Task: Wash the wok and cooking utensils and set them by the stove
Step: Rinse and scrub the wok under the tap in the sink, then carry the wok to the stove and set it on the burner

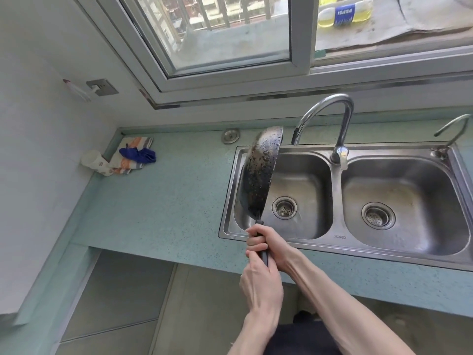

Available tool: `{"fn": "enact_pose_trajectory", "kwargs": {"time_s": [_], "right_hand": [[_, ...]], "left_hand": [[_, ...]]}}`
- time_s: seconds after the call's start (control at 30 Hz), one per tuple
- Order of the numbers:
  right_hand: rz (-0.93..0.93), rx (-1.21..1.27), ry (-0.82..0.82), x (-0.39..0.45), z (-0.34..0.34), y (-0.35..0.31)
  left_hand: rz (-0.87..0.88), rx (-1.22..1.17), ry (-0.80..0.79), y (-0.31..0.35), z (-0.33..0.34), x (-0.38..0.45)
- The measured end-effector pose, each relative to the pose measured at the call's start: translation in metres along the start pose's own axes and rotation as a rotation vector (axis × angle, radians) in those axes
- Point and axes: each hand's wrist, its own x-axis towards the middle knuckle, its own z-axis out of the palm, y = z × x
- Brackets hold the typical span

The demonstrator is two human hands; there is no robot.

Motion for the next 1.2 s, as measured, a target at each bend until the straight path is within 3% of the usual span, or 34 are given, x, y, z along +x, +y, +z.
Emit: {"fn": "enact_pose_trajectory", "kwargs": {"time_s": [0.13,0.23,0.3,0.4,0.57,0.73,0.9,1.2], "right_hand": [[-0.021,-0.165,0.171,0.001,0.004,-0.003],[-0.085,-0.423,0.272,0.008,0.0,-0.002],[-0.087,-0.541,0.29,0.01,0.002,-0.002],[-0.091,-0.518,0.308,0.01,0.012,0.002],[-0.08,-0.628,0.292,0.011,0.044,0.021],[-0.141,-0.675,0.234,0.026,0.08,0.071],[-0.102,-0.884,0.223,0.047,0.114,0.137],[0.001,-1.124,0.073,0.071,0.19,0.285]], "left_hand": [[-0.019,-0.125,-0.009,-0.004,-0.001,0.006],[-0.057,-0.298,-0.079,-0.014,0.0,0.012],[-0.118,-0.459,-0.13,-0.015,-0.003,0.013],[-0.207,-0.692,-0.196,-0.016,-0.013,0.013],[-0.218,-0.85,-0.22,-0.04,-0.038,0.012],[-0.23,-0.938,-0.137,-0.086,-0.07,0.0],[-0.271,-1.043,-0.073,-0.143,-0.111,-0.025],[-0.416,-1.162,0.208,-0.268,-0.165,-0.08]]}}
